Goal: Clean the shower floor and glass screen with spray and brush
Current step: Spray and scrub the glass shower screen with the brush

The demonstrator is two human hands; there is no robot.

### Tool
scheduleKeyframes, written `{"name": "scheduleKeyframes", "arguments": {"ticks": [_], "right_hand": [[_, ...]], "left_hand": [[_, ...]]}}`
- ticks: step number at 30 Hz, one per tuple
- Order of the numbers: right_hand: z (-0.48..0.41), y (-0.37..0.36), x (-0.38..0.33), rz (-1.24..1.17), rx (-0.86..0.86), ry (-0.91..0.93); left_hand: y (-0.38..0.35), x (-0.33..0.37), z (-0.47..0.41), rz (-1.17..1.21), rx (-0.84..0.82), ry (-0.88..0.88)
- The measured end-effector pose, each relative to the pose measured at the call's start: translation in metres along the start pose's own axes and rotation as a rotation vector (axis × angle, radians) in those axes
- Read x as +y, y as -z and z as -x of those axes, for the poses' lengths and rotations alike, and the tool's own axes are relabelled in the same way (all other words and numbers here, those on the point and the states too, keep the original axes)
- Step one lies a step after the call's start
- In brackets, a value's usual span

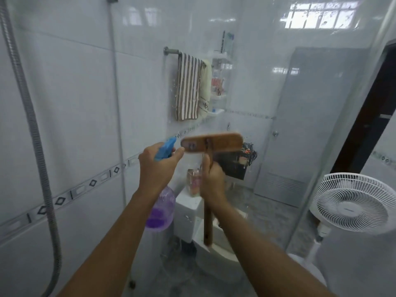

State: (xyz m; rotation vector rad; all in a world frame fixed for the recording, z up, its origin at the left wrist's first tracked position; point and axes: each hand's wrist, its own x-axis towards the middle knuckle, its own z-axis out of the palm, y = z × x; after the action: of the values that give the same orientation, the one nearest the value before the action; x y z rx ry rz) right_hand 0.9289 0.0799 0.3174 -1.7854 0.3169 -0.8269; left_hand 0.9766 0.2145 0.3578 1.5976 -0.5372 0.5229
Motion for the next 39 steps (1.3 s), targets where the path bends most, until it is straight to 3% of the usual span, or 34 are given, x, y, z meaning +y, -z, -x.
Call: {"name": "scheduleKeyframes", "arguments": {"ticks": [4,6,9,13,15,24,27,30,33,35,39], "right_hand": [[-0.064,0.011,-0.108,0.024,0.040,0.154],[-0.075,0.013,-0.128,-0.016,0.041,0.193],[-0.059,0.005,-0.074,0.054,0.047,0.192],[0.003,-0.011,0.044,0.064,0.007,0.003],[0.019,-0.013,0.063,0.082,-0.011,-0.017],[-0.080,0.007,-0.110,-0.077,0.069,0.222],[-0.062,-0.003,-0.064,-0.003,0.054,0.184],[-0.011,-0.019,0.029,0.009,0.005,0.022],[0.032,-0.013,0.070,0.073,0.007,-0.081],[0.033,0.003,0.054,0.051,0.010,-0.063],[-0.011,0.054,-0.042,0.000,0.041,0.103]], "left_hand": [[-0.003,0.002,-0.004,0.003,0.016,0.014],[-0.004,0.003,-0.005,-0.002,0.019,0.008],[-0.002,0.002,-0.006,-0.010,0.024,0.010],[-0.001,-0.004,0.000,-0.036,-0.007,-0.019],[-0.002,-0.007,0.002,-0.043,-0.022,-0.015],[-0.012,0.002,0.000,-0.048,0.000,0.013],[-0.009,0.002,-0.002,-0.041,0.007,0.005],[-0.003,0.001,-0.002,-0.032,0.016,-0.001],[0.002,-0.002,0.001,-0.046,0.012,0.007],[0.002,-0.003,0.003,-0.066,-0.004,0.013],[-0.010,0.003,0.009,-0.077,-0.064,0.043]]}}
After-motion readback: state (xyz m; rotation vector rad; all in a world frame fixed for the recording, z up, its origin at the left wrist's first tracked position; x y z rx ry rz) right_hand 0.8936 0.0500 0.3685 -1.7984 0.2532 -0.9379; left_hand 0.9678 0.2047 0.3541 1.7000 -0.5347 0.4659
